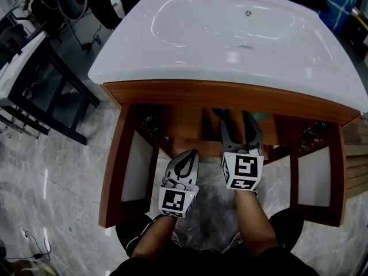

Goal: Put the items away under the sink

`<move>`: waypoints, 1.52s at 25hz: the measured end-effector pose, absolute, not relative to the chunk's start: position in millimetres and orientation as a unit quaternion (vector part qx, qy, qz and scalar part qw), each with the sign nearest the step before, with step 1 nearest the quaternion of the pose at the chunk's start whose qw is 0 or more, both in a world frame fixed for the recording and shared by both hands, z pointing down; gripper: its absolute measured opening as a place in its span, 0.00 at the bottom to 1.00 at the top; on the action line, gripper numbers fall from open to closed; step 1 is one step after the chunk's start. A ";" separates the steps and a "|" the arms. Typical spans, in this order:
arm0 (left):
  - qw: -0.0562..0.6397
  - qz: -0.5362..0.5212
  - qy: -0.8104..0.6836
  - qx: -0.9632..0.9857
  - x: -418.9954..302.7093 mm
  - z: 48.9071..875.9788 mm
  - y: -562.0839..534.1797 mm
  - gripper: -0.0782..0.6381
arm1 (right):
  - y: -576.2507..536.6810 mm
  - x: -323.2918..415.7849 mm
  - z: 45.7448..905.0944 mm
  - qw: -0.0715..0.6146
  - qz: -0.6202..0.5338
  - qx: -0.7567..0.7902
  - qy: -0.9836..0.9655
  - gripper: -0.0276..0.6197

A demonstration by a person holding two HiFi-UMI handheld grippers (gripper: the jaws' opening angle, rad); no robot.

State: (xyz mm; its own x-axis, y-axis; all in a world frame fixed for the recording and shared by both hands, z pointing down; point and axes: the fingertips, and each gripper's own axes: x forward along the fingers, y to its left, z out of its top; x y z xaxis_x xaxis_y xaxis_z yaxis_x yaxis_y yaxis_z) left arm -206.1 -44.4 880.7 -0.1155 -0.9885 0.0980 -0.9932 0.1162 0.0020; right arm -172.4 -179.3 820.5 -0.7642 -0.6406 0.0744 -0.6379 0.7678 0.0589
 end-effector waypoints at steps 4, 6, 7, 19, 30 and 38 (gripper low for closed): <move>0.039 0.049 -0.743 0.666 -195.0 861.0 -47.9 0.14 | -159.8 -150.4 818.2 0.043 -0.017 0.358 -0.932 0.13; 0.035 0.050 -0.740 0.670 -184.7 835.7 -47.7 0.14 | -151.7 -141.6 806.7 0.044 -0.007 0.347 -0.937 0.07; 0.031 0.049 -0.737 0.674 -178.8 819.2 -46.9 0.14 | -146.5 -136.8 796.5 0.045 -0.004 0.335 -0.941 0.07; 0.105 0.045 -0.713 0.692 -132.7 573.9 -17.0 0.14 | -72.0 -49.5 570.8 0.113 0.027 0.240 -0.964 0.07; 0.081 0.038 -0.704 0.704 -115.7 388.1 -4.6 0.14 | -87.2 -13.9 379.9 0.085 -0.004 0.275 -0.958 0.07; 0.051 0.037 -0.708 0.703 -131.3 353.8 2.8 0.14 | -81.2 -30.4 338.0 0.061 -0.028 0.273 -0.960 0.07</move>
